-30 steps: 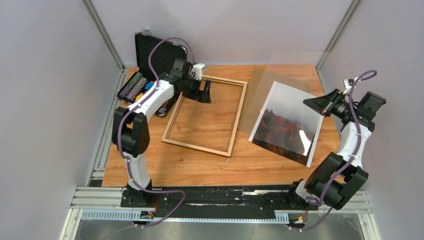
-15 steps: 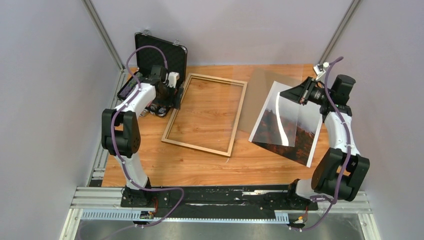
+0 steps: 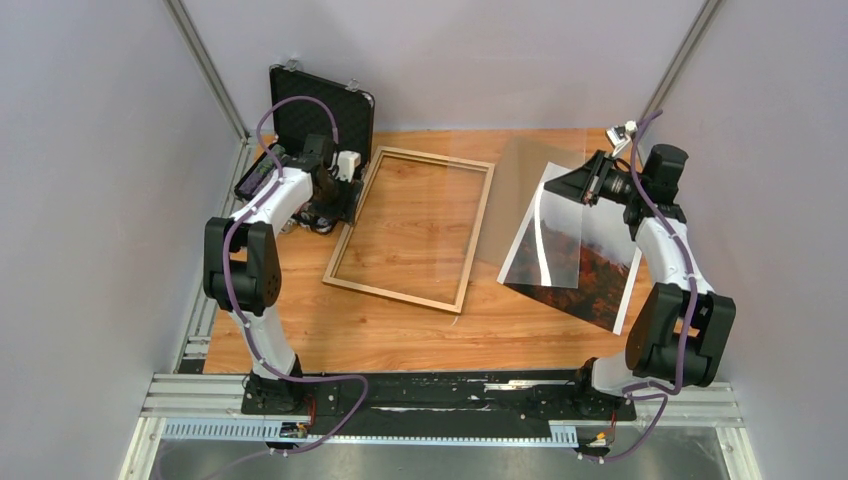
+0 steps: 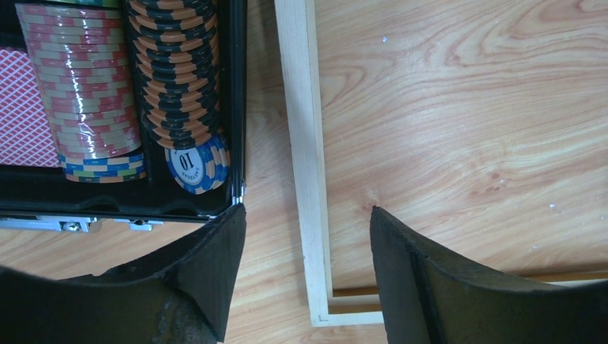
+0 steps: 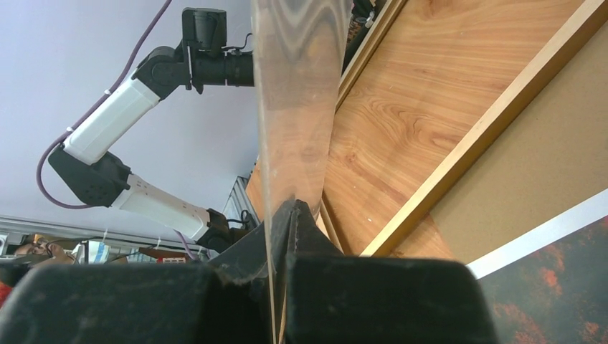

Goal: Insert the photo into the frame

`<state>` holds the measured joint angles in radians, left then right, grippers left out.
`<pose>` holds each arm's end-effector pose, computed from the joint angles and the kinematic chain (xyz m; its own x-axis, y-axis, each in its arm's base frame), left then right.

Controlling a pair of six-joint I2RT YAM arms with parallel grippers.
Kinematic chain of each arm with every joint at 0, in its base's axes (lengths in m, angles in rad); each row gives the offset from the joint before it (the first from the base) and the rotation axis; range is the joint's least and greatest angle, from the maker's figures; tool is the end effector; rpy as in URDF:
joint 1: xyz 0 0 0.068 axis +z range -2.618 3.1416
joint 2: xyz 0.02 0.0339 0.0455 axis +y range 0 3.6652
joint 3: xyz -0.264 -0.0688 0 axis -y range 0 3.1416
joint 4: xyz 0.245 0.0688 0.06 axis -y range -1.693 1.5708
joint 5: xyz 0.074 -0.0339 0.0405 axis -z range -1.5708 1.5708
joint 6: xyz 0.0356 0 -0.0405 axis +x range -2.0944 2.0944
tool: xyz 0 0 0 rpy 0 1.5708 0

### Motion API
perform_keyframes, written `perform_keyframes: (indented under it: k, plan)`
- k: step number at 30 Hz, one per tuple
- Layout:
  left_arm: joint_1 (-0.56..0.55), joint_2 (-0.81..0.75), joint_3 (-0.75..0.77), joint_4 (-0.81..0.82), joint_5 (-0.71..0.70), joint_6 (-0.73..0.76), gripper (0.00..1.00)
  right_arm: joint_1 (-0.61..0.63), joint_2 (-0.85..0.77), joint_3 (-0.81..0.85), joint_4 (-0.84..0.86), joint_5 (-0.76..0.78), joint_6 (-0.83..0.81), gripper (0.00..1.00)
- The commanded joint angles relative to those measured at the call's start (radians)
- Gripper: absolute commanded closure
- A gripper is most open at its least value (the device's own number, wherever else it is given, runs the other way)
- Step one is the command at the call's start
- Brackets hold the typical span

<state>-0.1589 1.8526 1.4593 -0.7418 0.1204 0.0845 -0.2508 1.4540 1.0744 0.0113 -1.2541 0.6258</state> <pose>0.3833 -0.0658 0.2295 -0.8745 0.2250 -0.4297 0.2820 0.9567 -0.0729 0.3168 -0.0463 0.3100 -0.7404 0.3780 -0.5557 -0.4291 0.3705 0.8238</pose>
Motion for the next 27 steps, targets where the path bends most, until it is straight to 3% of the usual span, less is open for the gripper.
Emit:
perform_keyframes:
  k: [1, 9, 27]
  plan:
    - [0.002, -0.032, -0.012, -0.002, 0.037, 0.012, 0.31, 0.007, 0.0, -0.015, 0.078, 0.005, 0.003, 1.0]
    - [0.002, -0.002, -0.02, 0.021, 0.075, 0.0, 0.43, 0.008, 0.0, -0.07, 0.146, -0.01, 0.036, 1.0]
    - [0.002, 0.126, 0.027, 0.057, 0.041, 0.009, 0.5, 0.007, -0.043, -0.111, 0.161, -0.016, 0.019, 1.0]
